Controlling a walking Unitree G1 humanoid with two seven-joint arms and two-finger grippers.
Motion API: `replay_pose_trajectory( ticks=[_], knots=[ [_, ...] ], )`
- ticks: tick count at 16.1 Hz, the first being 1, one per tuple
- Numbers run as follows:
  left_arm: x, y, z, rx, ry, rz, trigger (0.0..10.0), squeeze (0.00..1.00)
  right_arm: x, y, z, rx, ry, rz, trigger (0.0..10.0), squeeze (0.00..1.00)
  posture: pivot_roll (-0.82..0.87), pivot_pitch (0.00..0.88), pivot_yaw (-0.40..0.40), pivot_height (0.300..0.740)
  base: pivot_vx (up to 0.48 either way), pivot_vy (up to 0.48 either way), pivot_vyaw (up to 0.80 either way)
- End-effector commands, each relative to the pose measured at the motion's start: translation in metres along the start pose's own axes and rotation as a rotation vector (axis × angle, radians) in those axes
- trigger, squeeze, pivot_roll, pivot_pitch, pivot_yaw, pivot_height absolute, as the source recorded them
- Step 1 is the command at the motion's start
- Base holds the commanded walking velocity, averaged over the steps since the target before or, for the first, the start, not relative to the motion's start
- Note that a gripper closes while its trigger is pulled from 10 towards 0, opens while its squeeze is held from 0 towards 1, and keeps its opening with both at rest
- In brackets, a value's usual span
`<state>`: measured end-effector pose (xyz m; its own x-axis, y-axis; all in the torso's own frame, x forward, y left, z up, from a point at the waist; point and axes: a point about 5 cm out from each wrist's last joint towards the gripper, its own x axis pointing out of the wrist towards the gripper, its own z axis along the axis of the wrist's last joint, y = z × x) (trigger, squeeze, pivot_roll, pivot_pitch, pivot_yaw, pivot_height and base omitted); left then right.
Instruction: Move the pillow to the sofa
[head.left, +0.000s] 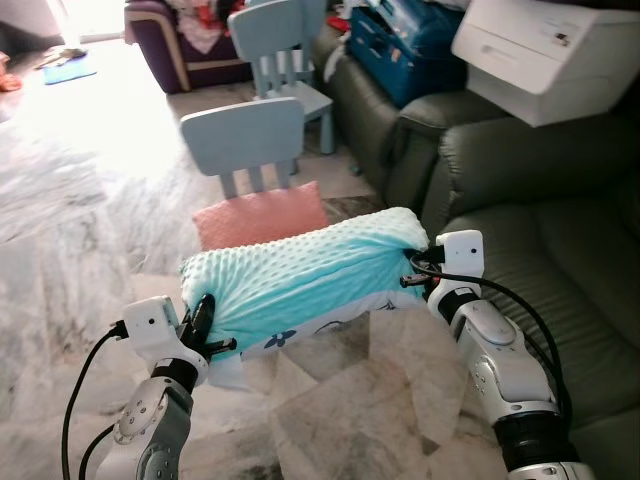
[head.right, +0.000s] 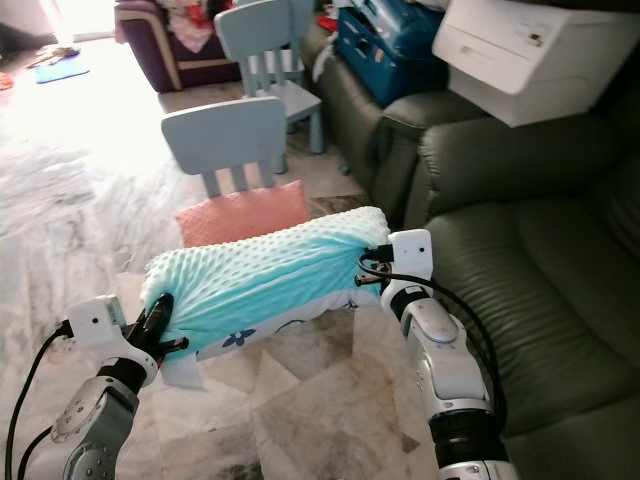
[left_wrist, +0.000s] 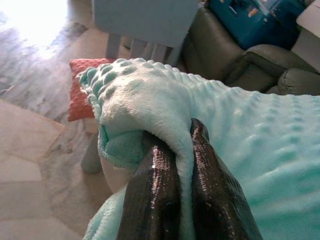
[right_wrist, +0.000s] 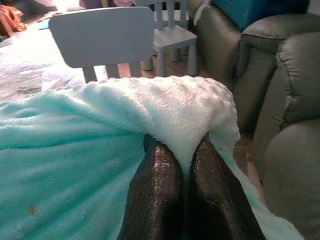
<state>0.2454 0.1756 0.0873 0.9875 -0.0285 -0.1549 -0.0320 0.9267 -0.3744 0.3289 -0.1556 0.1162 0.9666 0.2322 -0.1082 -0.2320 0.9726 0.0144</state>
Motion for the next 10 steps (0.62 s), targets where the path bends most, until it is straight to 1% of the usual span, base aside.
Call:
replay_pose_trajectory(
  ticks=[1, 7, 10],
  knots=[
    [-0.002, 0.0078, 0.001, 0.017, -0.008, 0.041, 10.0, 0.0, -0.0012, -0.0073, 0.0066, 0.001, -0.023, -0.026, 10.0, 0.0, -0.2, 0.11, 0.039, 0.74, 0.0, 0.0, -0.8],
    [-0.0014, 0.0076, -0.0002, 0.018, -0.004, 0.031, 10.0, 0.0, -0.0021, -0.0079, 0.006, 0.0, -0.021, -0.03, 10.0, 0.0, -0.2, 0.113, 0.04, 0.74, 0.0, 0.0, -0.8],
    [-0.0008, 0.0028, -0.0008, 0.032, 0.003, 0.007, 10.0, 0.0, -0.0019, -0.0084, 0.0065, 0.0, -0.022, -0.032, 10.0, 0.0, -0.2, 0.113, 0.039, 0.74, 0.0, 0.0, -0.8]
  ],
)
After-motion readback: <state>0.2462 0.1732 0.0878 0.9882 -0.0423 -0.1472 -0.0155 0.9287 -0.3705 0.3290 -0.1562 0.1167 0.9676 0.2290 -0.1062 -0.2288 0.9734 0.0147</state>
